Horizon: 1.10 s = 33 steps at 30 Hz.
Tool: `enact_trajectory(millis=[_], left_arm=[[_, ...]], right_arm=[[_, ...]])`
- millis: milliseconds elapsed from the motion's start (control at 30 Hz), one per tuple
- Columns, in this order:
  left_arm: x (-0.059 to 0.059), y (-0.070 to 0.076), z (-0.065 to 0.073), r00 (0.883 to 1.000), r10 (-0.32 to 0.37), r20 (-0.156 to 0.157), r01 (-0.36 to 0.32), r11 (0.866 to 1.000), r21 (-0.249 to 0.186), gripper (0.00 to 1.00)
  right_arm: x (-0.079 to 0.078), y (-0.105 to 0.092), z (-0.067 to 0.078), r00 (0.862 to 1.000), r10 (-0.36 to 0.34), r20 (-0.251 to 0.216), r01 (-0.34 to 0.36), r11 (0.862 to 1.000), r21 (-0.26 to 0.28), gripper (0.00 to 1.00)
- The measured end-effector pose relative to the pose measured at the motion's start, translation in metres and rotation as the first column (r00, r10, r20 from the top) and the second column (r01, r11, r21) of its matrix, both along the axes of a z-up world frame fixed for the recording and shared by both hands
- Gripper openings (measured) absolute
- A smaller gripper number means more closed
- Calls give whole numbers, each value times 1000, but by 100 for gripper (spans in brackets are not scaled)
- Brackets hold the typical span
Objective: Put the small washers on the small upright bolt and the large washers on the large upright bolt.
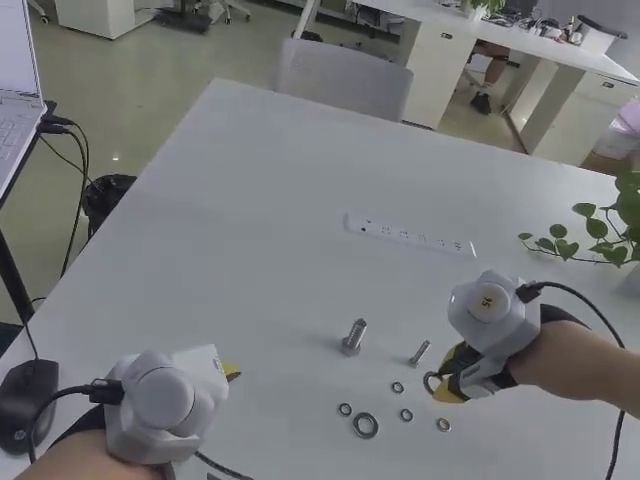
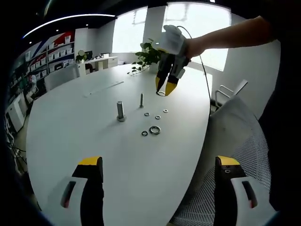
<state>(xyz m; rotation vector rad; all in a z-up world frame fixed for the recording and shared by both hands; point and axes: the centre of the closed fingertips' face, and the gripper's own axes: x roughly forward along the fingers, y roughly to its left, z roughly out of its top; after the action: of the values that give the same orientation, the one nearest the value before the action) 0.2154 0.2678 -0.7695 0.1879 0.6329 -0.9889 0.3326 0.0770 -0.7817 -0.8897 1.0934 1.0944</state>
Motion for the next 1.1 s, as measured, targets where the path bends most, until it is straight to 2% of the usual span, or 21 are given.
enact_trajectory(millis=[100, 233, 400, 667, 800, 1100], left_arm=[[1, 0, 1, 1000, 4, -1, -4, 1000, -12, 100], [2, -1, -2, 1000, 0, -4, 0, 1000, -4, 99], [3, -3, -1, 1000, 23, -7, -23, 1000, -21, 99], [8, 4, 4, 999, 43, -4, -43, 999, -27, 99], [8, 7, -1, 999, 41, -6, -41, 999, -6, 98], [5, 4, -5, 1000, 24, -6, -24, 1000, 5, 97]], right_arm=[[12, 5, 8, 1000, 13, 9, -13, 1000, -2, 21], [27, 17, 18, 999, 33, 16, -34, 999, 4, 21], [43, 31, 21, 998, 62, 24, -62, 998, 2, 21], [57, 48, 15, 995, 102, 16, -101, 995, -3, 21], [64, 55, 14, 993, 113, 13, -113, 994, -4, 21], [84, 70, 4, 991, 135, 13, -134, 991, -26, 21]])
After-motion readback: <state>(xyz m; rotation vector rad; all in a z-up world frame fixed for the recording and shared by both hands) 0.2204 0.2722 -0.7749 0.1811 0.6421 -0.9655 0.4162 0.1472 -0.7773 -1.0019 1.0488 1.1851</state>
